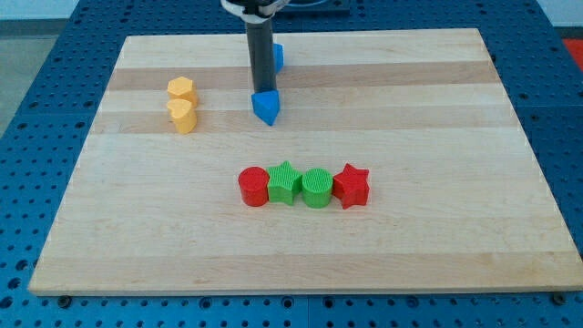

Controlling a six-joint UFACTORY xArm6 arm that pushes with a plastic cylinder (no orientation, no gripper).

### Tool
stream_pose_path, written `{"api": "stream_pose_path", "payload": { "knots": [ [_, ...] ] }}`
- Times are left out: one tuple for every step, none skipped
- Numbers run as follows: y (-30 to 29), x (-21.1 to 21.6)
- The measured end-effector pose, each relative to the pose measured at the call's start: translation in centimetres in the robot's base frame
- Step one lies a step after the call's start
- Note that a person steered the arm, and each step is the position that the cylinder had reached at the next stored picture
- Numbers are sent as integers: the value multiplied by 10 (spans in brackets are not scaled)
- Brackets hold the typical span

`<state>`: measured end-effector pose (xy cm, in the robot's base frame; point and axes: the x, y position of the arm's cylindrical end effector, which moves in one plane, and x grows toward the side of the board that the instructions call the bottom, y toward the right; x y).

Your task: Push the blue cube to the top of the yellow hexagon

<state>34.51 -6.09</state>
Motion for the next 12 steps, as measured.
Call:
{"api": "stream_pose_path", "payload": {
  "knots": [
    [0, 14],
    [14, 15],
    [53, -10],
    [65, -68],
    [63, -137],
    [42, -138],
    [9, -112],
    [-17, -69],
    [-26, -41],
    [-15, -44],
    [49, -32],
    [51, 28]
  ]
}}
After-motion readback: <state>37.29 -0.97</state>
